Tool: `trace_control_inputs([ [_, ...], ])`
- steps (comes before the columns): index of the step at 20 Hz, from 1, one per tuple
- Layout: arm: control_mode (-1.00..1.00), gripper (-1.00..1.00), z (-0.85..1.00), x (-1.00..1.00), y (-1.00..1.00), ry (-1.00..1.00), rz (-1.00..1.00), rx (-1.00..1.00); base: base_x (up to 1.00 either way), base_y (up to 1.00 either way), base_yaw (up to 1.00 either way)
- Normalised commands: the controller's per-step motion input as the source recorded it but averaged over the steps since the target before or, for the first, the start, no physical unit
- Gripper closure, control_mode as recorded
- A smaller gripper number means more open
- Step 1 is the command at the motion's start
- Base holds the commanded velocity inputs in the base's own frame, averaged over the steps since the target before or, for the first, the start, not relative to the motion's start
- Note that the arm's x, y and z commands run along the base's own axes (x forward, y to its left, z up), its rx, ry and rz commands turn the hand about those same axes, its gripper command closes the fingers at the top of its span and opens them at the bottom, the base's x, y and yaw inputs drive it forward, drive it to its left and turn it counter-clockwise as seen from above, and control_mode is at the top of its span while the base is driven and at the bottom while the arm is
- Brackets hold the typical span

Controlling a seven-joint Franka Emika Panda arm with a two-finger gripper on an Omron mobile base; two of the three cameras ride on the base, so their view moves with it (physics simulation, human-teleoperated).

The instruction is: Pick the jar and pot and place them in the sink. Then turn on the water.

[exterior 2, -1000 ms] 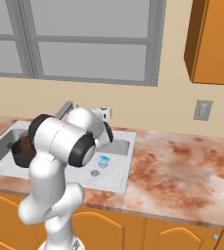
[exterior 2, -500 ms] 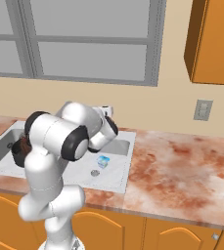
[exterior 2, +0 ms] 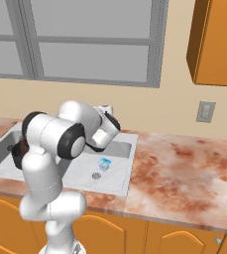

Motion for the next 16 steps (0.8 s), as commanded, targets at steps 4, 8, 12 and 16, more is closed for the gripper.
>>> trace_control_inputs([
  [4, -1.00, -1.00, -0.18, 0.08, 0.07, 0.00, 0.00, 0.00, 0.00, 0.00, 0.00],
  [8, -1.00, -1.00, -0.12, 0.01, 0.02, -0.01, 0.00, 0.00, 0.00, 0.00, 0.00],
  [12, -1.00, -1.00, -0.09, 0.04, 0.10, 0.00, 0.00, 0.00, 0.00, 0.00, 0.00],
  [16, -1.00, -1.00, -0.03, 0.05, 0.16, 0.00, 0.00, 0.00, 0.00, 0.00, 0.00],
])
